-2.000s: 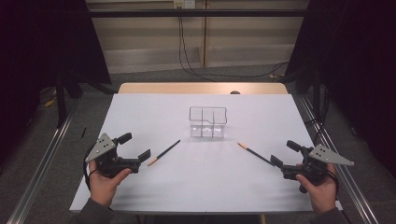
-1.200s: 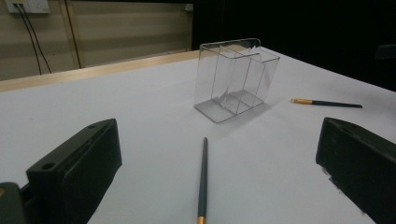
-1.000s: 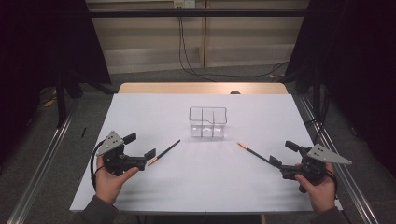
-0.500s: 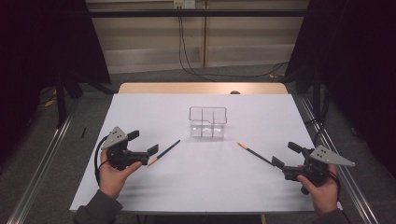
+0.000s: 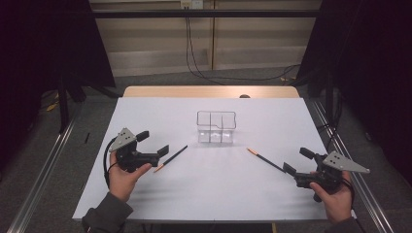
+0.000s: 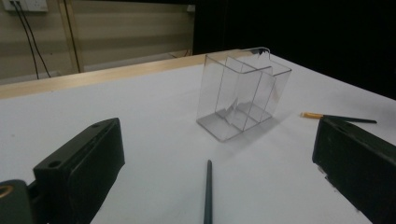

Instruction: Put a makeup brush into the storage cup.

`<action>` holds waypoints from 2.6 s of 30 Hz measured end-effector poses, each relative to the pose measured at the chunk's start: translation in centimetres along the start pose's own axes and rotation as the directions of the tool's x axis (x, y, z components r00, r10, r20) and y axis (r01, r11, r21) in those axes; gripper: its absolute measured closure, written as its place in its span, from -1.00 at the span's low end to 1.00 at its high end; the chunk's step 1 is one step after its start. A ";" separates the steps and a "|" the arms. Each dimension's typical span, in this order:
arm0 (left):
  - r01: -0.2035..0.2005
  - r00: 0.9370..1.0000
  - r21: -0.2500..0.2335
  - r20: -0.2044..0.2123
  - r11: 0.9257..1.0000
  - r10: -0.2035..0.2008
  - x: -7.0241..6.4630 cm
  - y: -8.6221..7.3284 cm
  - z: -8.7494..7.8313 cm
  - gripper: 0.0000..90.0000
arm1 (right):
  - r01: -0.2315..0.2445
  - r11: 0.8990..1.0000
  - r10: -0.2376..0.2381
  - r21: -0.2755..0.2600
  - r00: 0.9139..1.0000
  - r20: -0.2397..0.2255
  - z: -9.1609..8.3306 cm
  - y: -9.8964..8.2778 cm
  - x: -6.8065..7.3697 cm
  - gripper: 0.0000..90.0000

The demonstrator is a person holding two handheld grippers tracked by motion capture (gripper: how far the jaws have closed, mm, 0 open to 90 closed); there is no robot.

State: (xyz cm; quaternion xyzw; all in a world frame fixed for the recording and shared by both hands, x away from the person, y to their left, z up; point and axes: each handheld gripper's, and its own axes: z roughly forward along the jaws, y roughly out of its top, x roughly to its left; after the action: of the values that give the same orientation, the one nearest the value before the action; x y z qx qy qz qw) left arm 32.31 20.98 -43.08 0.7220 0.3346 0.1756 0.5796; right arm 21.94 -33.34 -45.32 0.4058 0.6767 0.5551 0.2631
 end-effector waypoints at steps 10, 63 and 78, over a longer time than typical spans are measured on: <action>0.001 1.000 -0.029 -0.007 1.000 -0.002 0.2 -0.2 1.2 -0.96 | 0.001 1.000 -0.001 0.001 1.000 0.001 0.0 0.0 0.0 -0.80; 0.041 0.999 0.386 -0.042 0.922 -0.027 1.1 0.4 4.9 -0.93 | 0.003 1.000 -0.003 0.014 1.000 -0.002 -0.1 -0.1 -0.2 -0.80; -0.062 0.998 0.641 0.039 0.765 0.048 0.7 1.3 6.2 -0.90 | 0.014 1.000 -0.014 0.022 1.000 -0.001 0.1 -0.1 -0.2 -0.79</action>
State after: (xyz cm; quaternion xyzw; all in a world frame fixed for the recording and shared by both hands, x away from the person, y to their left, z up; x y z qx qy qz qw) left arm 37.15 16.84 -43.60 0.8877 0.3473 0.0605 0.2960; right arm 22.08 -33.47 -45.44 0.4036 0.6857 0.5460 0.2623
